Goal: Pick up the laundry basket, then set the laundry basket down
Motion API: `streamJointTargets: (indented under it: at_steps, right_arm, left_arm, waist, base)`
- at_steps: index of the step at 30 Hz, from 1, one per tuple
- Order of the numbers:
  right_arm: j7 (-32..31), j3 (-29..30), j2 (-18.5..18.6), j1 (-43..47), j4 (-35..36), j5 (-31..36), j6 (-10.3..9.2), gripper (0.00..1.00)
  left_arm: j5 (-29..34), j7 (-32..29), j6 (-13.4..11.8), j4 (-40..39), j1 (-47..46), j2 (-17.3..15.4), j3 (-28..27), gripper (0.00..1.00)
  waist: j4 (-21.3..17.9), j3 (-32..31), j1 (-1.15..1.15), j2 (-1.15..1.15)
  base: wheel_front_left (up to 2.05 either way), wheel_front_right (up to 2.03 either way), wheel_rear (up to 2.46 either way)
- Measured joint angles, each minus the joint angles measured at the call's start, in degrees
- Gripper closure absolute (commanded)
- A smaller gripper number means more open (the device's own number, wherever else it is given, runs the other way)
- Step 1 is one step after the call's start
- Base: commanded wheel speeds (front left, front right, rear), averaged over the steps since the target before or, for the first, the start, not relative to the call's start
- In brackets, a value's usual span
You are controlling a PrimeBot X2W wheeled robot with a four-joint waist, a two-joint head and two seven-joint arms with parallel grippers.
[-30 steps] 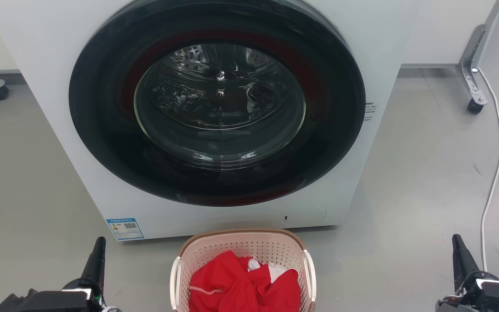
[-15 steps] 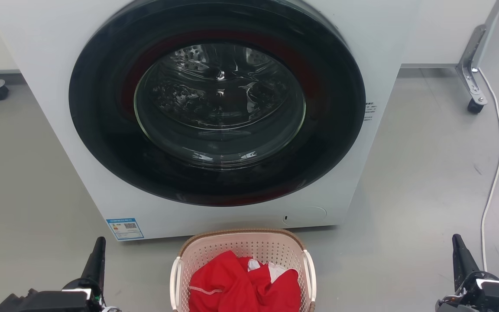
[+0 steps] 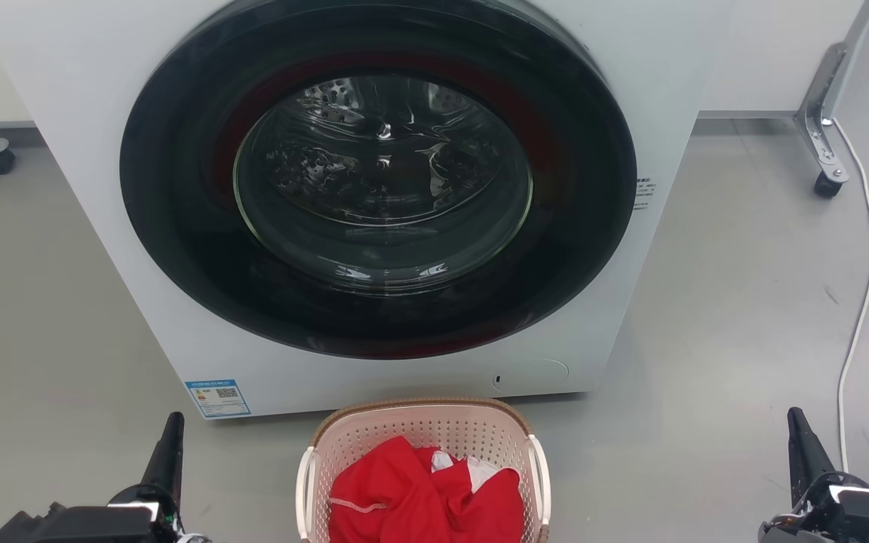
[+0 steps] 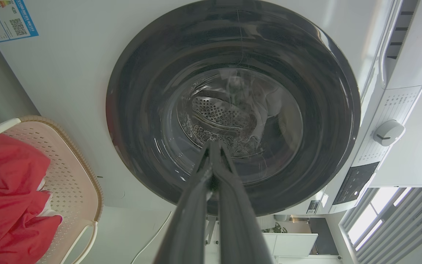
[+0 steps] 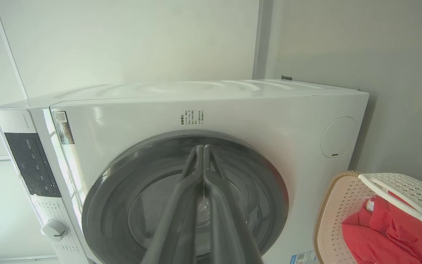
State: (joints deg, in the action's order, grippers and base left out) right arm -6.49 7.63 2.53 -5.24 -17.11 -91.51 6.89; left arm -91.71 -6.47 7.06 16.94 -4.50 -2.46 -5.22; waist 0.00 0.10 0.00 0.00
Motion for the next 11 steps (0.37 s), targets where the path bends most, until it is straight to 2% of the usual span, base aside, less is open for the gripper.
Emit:
streamJointTargets:
  at_steps: [11]
  right_arm:
    - [0.0, 0.0, 0.0, 0.0, 0.0, 0.0, 0.0, 1.0]
  left_arm:
    - [0.0, 0.0, 0.0, 0.0, 0.0, 0.0, 0.0, 1.0]
  waist:
    - [0.0, 0.0, 0.0, 0.0]
  base:
    - [0.0, 0.0, 0.0]
